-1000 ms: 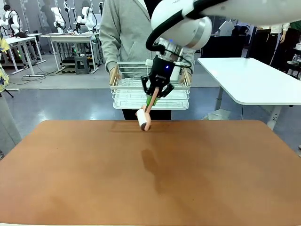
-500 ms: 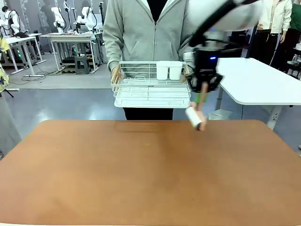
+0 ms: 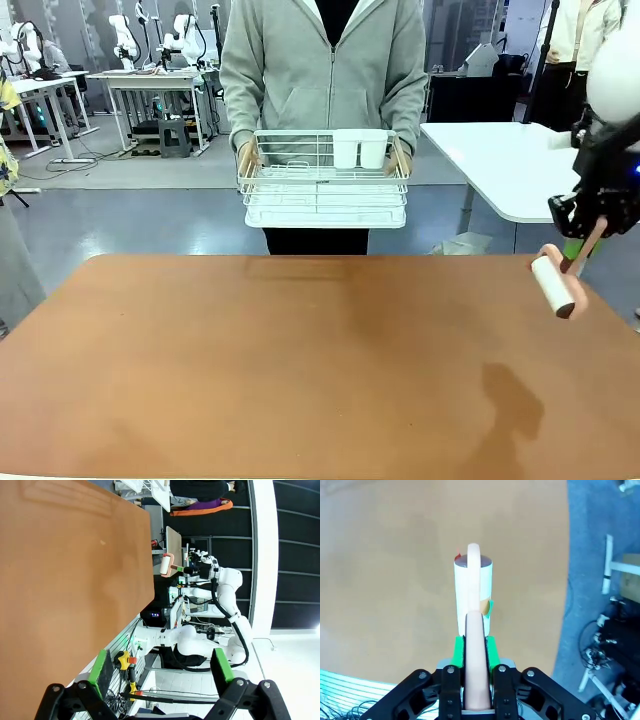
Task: Clean the table.
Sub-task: Clean the table with the Lint Roller when the human lifts the Dish drying rack, then place the Lint Roller down when the Dish drying rack is positioned in the middle of the table.
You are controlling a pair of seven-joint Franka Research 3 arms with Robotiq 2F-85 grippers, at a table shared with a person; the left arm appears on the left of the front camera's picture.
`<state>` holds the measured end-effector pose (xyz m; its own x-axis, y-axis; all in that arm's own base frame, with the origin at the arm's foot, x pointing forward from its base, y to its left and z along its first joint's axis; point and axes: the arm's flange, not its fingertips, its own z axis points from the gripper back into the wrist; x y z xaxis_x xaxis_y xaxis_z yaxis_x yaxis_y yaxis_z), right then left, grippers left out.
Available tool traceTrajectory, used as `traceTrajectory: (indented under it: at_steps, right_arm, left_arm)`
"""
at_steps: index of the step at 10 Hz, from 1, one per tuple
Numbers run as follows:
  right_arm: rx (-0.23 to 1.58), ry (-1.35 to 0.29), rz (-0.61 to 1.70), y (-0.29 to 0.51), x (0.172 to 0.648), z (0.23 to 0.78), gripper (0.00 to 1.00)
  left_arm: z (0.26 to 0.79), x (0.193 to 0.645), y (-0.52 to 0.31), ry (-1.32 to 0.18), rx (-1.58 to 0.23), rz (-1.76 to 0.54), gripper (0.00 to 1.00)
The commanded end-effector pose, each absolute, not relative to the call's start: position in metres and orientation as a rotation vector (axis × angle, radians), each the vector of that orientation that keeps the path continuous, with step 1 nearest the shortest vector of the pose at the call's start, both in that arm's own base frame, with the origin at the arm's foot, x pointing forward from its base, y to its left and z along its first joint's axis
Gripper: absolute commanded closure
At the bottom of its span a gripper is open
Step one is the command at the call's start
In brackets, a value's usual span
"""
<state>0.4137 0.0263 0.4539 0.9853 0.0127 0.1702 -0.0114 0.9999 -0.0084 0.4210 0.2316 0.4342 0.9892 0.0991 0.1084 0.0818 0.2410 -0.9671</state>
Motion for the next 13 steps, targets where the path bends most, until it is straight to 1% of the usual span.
traceTrajectory:
  at_steps: [1,2,13]
  right_arm:
    - [0.142,-0.196,0.105,0.028,0.4216,0.4513,0.78]
    - [-0.007,-0.171,0.012,0.0263,0.4137,0.4539,0.78]
    - [-0.007,-0.171,0.012,0.0263,0.4137,0.4539,0.78]
  left_arm:
    - [0.4352,0.4189,0.2335,-0.159,-1.319,0.008,0.0]
    - [0.4352,0.4189,0.2335,-0.159,-1.319,0.008,0.0]
    - [0.4352,0.4189,0.2335,-0.159,-1.319,0.008,0.0]
